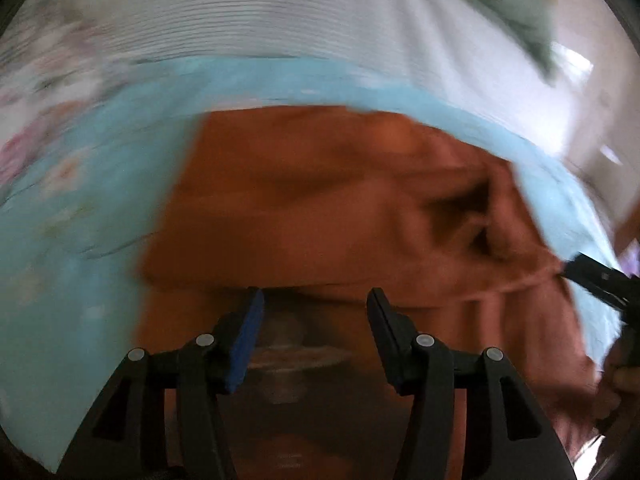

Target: Fold small clothes

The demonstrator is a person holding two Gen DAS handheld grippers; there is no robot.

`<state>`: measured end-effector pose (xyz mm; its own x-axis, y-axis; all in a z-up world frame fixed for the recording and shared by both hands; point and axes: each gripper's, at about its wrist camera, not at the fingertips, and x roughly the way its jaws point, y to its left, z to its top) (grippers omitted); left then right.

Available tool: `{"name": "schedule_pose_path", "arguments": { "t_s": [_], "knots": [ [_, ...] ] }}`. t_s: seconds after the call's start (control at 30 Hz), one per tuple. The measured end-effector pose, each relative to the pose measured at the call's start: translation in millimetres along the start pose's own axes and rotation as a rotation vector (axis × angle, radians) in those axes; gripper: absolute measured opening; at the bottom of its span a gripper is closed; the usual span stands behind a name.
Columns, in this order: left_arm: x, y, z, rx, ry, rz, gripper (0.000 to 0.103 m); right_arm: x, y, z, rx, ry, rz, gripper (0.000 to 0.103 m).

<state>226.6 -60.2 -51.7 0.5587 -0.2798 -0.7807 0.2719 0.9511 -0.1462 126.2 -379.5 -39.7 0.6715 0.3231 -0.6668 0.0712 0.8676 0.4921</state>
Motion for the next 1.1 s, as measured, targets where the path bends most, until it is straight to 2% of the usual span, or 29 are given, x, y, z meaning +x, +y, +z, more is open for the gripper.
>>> {"name": "schedule_pose_path", "arguments": {
  "t_s": [0.03, 0.1, 0.23, 0.27, 0.3, 0.33, 0.37, 0.47, 0.6, 0.7, 0.77, 0.83, 0.9, 0.93, 0.97, 1.0, 1.1],
  "knots": [
    [1.1, 18.5, -1.9, -0.030, 0.000, 0.054, 0.054, 10.0, 7.1, 1.7, -0.046, 0.012, -0.022, 0.066],
    [5.2, 42.5, -3.1, -0.072, 0.012, 0.105, 0.054, 29.5, 22.2, 5.8, -0.139, 0.040, -0.060, 0.066],
    [12.9, 66.4, 0.0, -0.121, 0.009, 0.154, 0.054, 61.7, 34.9, 9.4, -0.287, 0.063, -0.195, 0.065],
    [14.6, 69.0, 0.6, -0.128, 0.006, 0.162, 0.054, 69.9, 32.1, 10.9, -0.297, 0.068, -0.226, 0.063],
    [16.3, 71.5, 1.2, -0.133, 0.003, 0.166, 0.054, 75.1, 27.1, 13.4, -0.287, 0.077, -0.231, 0.044],
    [19.0, 74.9, 1.2, -0.141, 0.001, 0.174, 0.054, 77.9, 22.6, 16.3, -0.268, 0.088, -0.227, 0.031],
    [18.7, 79.1, 0.7, -0.148, 0.000, 0.179, 0.054, 78.6, 15.3, 19.9, -0.236, 0.096, -0.216, 0.016],
    [25.3, 81.3, -1.6, -0.173, 0.006, 0.173, 0.054, 56.5, -1.4, 30.5, -0.142, 0.069, -0.119, 0.013],
    [26.1, 84.2, 0.2, -0.184, -0.002, 0.168, 0.054, 7.1, -32.7, 49.4, 0.051, 0.010, 0.110, 0.012],
    [26.6, 84.8, 2.2, -0.191, -0.005, 0.173, 0.054, -12.2, -63.8, 60.5, 0.181, -0.020, 0.187, 0.012],
    [29.1, 84.3, 2.4, -0.191, -0.003, 0.179, 0.054, -13.8, -83.3, 61.5, 0.244, -0.024, 0.154, 0.012],
    [30.6, 82.8, 1.1, -0.183, -0.004, 0.189, 0.054, -5.1, -104.4, 58.4, 0.320, -0.001, 0.085, 0.012],
    [31.8, 81.9, 0.7, -0.176, -0.007, 0.196, 0.054, 1.6, -114.1, 49.7, 0.362, 0.017, 0.038, 0.018],
    [32.3, 82.4, 0.7, -0.175, -0.007, 0.196, 0.054, 2.3, -114.6, 45.9, 0.366, 0.023, 0.022, 0.024],
    [32.5, 83.1, 0.5, -0.176, -0.008, 0.194, 0.054, 2.3, -112.5, 41.8, 0.361, 0.018, 0.012, 0.045],
    [32.9, 83.8, 0.4, -0.179, -0.008, 0.191, 0.054, 0.3, -108.8, 39.6, 0.348, 0.001, 0.014, 0.061],
    [34.3, 84.7, 0.5, -0.181, -0.007, 0.192, 0.055, -2.4, -88.6, 36.6, 0.247, -0.019, -0.012, 0.063]
  ]
}}
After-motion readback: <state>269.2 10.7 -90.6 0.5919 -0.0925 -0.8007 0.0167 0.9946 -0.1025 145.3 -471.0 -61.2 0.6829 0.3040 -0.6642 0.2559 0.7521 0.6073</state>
